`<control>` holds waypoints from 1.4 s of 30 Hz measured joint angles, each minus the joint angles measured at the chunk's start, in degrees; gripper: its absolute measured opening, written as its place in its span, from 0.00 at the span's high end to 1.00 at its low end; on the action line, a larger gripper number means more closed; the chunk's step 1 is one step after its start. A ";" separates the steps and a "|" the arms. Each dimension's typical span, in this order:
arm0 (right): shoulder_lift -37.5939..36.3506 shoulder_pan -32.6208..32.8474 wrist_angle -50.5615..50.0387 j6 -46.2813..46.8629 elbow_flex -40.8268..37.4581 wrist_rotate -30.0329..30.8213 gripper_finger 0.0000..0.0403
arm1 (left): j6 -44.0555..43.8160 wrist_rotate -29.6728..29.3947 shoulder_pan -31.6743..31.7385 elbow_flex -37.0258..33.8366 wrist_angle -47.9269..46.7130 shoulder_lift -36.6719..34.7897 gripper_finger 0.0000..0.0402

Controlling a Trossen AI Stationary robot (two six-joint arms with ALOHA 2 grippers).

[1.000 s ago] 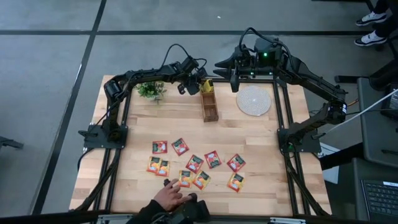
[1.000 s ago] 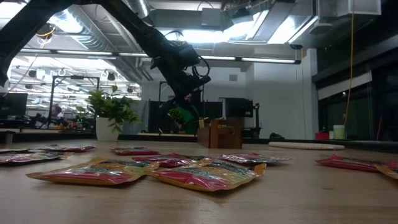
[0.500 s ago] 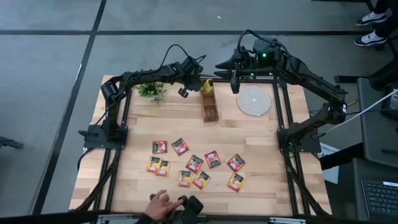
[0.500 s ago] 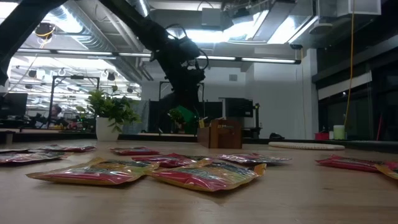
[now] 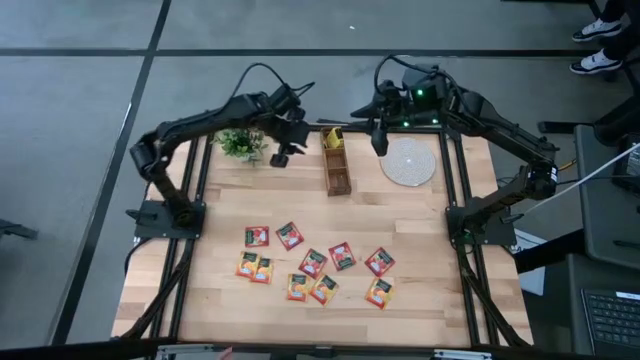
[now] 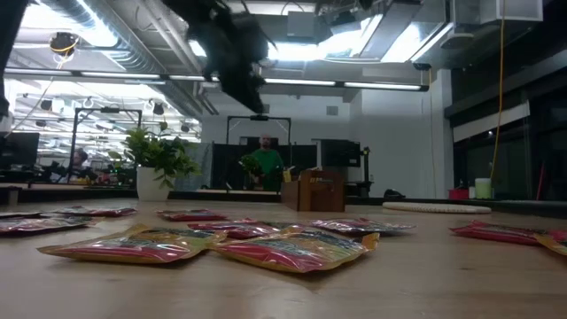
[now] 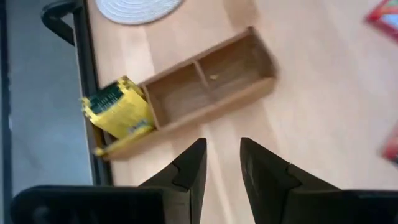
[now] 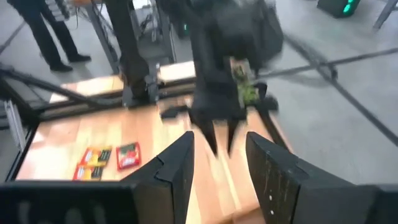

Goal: Pick & Place Tea
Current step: Put the red tea bag into the middle section of the wooden organizer

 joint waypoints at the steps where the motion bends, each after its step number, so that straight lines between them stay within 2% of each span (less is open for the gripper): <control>1: 0.00 0.27 -1.23 -0.32 0.00 0.02 0.64 | -0.42 0.00 -0.29 0.00 -1.96 -1.39 0.77; 9: 1.75 5.97 -5.24 -0.82 0.00 0.00 0.64 | -6.51 0.22 -4.01 -0.02 -13.03 -10.59 0.77; 14: 3.77 10.38 -6.40 2.24 0.00 0.00 0.64 | -12.58 6.21 -6.24 -4.52 -11.51 -16.42 0.77; 24: 5.29 20.74 -11.65 16.13 0.00 0.12 0.64 | -22.40 5.75 -15.71 -16.36 -7.18 -28.10 0.77; 27: 5.29 24.64 -12.38 20.95 0.00 3.03 0.64 | -25.37 5.75 -19.28 -18.50 -3.90 -30.37 0.77; 34: 6.09 33.88 -15.70 34.25 0.00 9.35 0.64 | -32.54 5.70 -26.01 -20.52 2.14 -31.65 0.77; 42: 11.06 42.19 -21.99 51.43 -0.02 13.96 0.64 | -35.95 5.69 -31.65 -20.55 10.46 -29.03 0.77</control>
